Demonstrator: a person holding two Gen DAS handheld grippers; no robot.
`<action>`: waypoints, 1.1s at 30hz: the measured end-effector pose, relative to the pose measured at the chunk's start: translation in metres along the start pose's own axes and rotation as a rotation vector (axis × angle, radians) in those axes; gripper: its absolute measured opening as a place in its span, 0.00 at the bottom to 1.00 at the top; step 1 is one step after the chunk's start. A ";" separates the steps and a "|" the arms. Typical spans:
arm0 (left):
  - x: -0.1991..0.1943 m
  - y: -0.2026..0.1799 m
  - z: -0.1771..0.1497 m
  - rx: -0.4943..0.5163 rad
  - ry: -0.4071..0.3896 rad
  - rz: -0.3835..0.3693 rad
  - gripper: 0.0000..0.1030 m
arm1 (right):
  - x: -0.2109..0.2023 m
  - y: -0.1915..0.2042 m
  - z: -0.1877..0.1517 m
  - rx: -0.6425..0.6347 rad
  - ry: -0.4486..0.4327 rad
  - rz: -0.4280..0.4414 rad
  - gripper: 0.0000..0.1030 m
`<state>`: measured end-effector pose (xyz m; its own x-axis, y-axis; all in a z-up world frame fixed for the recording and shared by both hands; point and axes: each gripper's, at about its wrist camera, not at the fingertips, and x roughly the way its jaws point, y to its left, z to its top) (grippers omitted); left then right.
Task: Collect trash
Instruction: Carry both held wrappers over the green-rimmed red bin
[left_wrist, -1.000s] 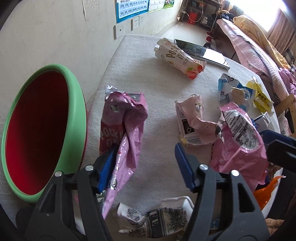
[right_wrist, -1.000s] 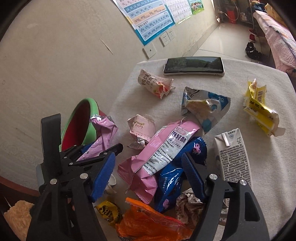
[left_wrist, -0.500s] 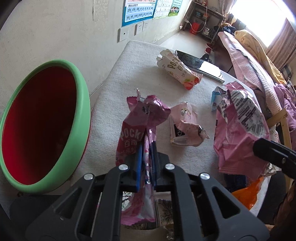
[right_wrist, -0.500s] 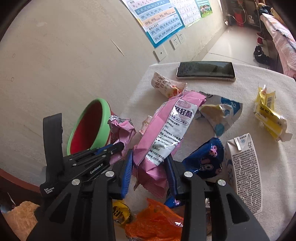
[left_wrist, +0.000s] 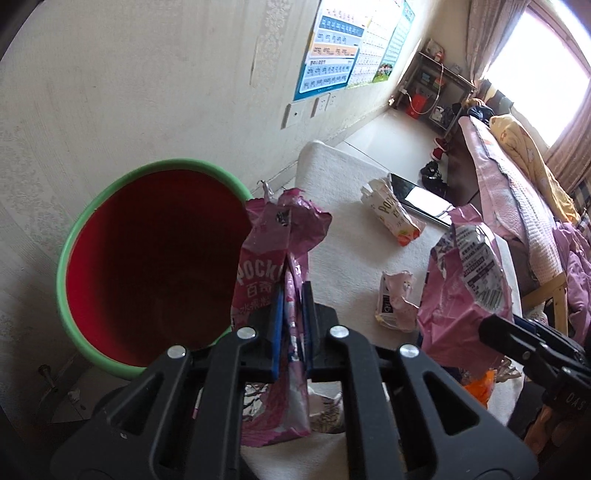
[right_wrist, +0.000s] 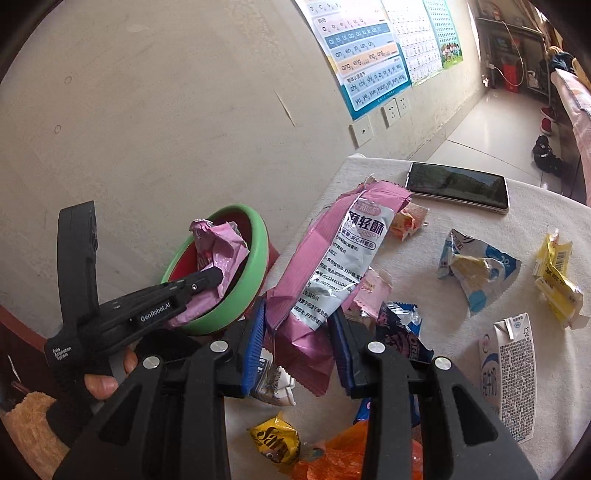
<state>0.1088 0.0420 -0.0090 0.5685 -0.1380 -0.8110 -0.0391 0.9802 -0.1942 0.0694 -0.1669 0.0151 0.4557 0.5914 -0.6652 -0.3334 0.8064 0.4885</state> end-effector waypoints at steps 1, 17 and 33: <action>-0.001 0.006 0.002 -0.011 -0.003 0.013 0.08 | 0.001 0.003 0.001 -0.008 0.000 0.004 0.32; -0.017 0.078 0.007 -0.151 -0.032 0.146 0.08 | 0.024 0.056 0.022 -0.146 0.003 0.087 0.33; -0.017 0.119 0.006 -0.270 -0.040 0.160 0.10 | 0.114 0.126 0.041 -0.374 0.114 0.092 0.35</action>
<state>0.0993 0.1623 -0.0148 0.5694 0.0264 -0.8216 -0.3446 0.9151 -0.2095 0.1132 0.0020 0.0235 0.3220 0.6408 -0.6970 -0.6557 0.6819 0.3241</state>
